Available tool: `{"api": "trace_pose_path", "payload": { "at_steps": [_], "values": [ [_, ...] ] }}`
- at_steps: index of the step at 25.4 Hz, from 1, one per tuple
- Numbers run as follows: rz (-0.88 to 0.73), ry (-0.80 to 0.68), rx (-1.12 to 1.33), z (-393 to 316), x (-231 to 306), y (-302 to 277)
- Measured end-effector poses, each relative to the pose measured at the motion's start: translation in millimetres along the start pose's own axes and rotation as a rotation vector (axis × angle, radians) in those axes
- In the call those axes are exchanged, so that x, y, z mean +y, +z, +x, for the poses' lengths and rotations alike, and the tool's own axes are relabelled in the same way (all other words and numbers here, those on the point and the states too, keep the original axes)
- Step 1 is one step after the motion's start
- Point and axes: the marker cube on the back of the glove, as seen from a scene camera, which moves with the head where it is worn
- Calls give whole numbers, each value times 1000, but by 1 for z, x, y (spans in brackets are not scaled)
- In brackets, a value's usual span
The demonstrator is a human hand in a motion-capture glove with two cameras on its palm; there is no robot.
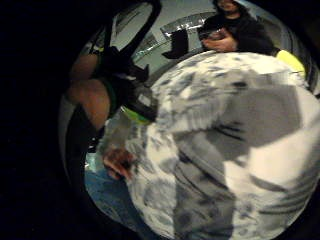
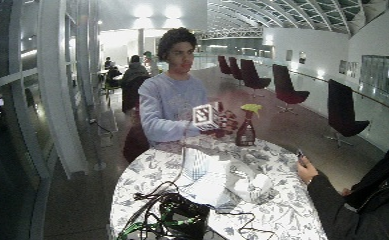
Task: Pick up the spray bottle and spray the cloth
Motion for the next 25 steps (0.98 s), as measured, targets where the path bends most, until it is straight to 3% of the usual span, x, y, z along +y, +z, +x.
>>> {"api": "trace_pose_path", "payload": {
  "at_steps": [4,11,18,25],
  "values": [
    [41,14,226,41,45,-58],
    [64,135,403,99,115,-115],
    [54,258,446,134,169,-131],
    [55,265,461,143,176,-130]
  ]
}}
